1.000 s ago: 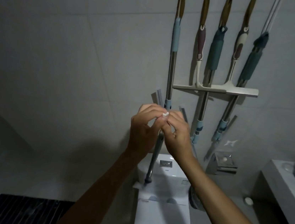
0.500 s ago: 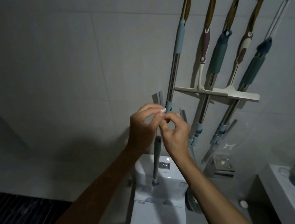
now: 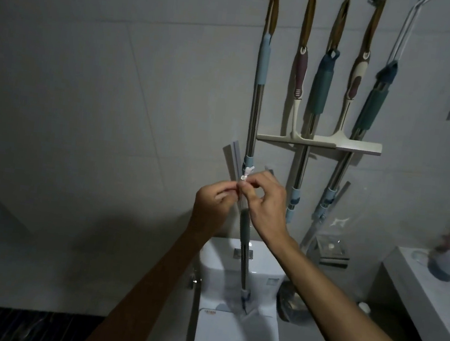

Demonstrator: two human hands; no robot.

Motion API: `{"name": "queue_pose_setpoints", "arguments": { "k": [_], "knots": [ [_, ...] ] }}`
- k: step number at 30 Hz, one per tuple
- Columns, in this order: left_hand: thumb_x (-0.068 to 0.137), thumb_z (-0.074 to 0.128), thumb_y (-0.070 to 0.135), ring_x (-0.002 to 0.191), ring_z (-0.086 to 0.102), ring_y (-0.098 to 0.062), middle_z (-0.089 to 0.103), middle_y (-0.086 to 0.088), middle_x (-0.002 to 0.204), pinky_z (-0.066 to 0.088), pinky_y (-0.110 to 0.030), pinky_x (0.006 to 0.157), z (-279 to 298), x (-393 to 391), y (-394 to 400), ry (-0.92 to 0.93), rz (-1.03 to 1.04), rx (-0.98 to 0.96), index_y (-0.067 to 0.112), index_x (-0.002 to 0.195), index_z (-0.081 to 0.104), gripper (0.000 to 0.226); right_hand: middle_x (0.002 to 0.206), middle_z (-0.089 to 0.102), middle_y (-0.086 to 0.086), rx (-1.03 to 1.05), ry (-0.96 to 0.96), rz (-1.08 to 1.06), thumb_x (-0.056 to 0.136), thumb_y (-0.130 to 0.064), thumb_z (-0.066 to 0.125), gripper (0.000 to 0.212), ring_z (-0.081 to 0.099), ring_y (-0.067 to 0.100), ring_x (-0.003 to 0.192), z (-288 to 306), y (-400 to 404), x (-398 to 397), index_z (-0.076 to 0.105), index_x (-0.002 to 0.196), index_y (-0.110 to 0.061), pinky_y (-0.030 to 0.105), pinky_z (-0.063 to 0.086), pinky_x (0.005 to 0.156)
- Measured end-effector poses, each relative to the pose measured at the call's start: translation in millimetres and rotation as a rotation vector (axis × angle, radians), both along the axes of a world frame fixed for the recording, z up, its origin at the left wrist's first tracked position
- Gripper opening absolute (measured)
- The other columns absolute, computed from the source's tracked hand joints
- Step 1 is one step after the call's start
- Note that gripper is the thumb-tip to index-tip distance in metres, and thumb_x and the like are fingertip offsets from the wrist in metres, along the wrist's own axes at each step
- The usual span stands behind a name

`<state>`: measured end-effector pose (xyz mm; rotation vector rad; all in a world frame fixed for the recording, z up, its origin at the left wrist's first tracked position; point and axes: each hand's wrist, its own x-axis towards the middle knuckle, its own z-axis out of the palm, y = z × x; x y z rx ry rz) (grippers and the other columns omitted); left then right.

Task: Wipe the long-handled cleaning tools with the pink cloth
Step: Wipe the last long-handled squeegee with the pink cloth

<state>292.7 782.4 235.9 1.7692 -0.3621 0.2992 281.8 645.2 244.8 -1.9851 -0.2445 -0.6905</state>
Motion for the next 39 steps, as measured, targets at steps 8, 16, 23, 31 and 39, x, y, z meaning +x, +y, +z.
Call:
{"name": "queue_pose_setpoints", "arguments": {
  "k": [8, 16, 23, 31, 39],
  "knots": [
    [0.088, 0.064, 0.004, 0.058, 0.061, -0.009, 0.067, -0.001, 0.064, 0.048, -0.019, 0.058, 12, 9, -4, -0.118, 0.139, 0.076, 0.007, 0.075, 0.070, 0.014, 0.076, 0.061, -0.005, 0.062, 0.052, 0.056, 0.091, -0.008, 0.068, 0.014, 0.057, 0.007, 0.073, 5, -13, 0, 0.066, 0.078, -0.012, 0.017, 0.044, 0.065],
    [0.087, 0.060, 0.011, 0.053, 0.062, -0.025, 0.061, -0.004, 0.058, 0.056, -0.039, 0.054, 24, 20, -7, -0.157, 0.073, 0.054, 0.013, 0.073, 0.065, 0.014, 0.076, 0.059, -0.004, 0.186, 0.035, 0.008, 0.097, -0.015, 0.063, 0.014, 0.057, 0.013, 0.072, 8, -2, 4, 0.063, 0.084, -0.012, 0.028, 0.047, 0.063],
    [0.086, 0.061, 0.008, 0.050, 0.060, -0.019, 0.061, -0.006, 0.055, 0.051, -0.031, 0.052, 17, 24, -4, -0.157, 0.148, 0.145, 0.008, 0.070, 0.064, 0.016, 0.073, 0.059, -0.003, 0.148, 0.102, -0.053, 0.094, -0.011, 0.065, 0.015, 0.056, 0.012, 0.071, -3, -7, 10, 0.062, 0.080, -0.013, 0.025, 0.046, 0.062],
    [0.085, 0.061, 0.002, 0.056, 0.068, -0.020, 0.067, 0.000, 0.061, 0.059, -0.038, 0.056, 30, 33, -10, -0.068, 0.219, -0.042, 0.023, 0.071, 0.066, 0.025, 0.083, 0.061, 0.008, 0.271, 0.198, 0.158, 0.098, -0.007, 0.058, 0.012, 0.060, 0.030, 0.083, 0, 3, 17, 0.065, 0.089, -0.011, 0.040, 0.054, 0.075],
    [0.094, 0.061, 0.002, 0.063, 0.069, -0.024, 0.070, -0.007, 0.070, 0.057, -0.032, 0.059, 50, 42, -16, -0.103, 0.101, -0.087, 0.013, 0.085, 0.068, 0.016, 0.082, 0.067, 0.004, 0.323, 0.116, 0.126, 0.098, -0.009, 0.059, 0.012, 0.065, 0.014, 0.079, 43, 4, 31, 0.068, 0.091, -0.008, 0.027, 0.057, 0.071]
  ]
}}
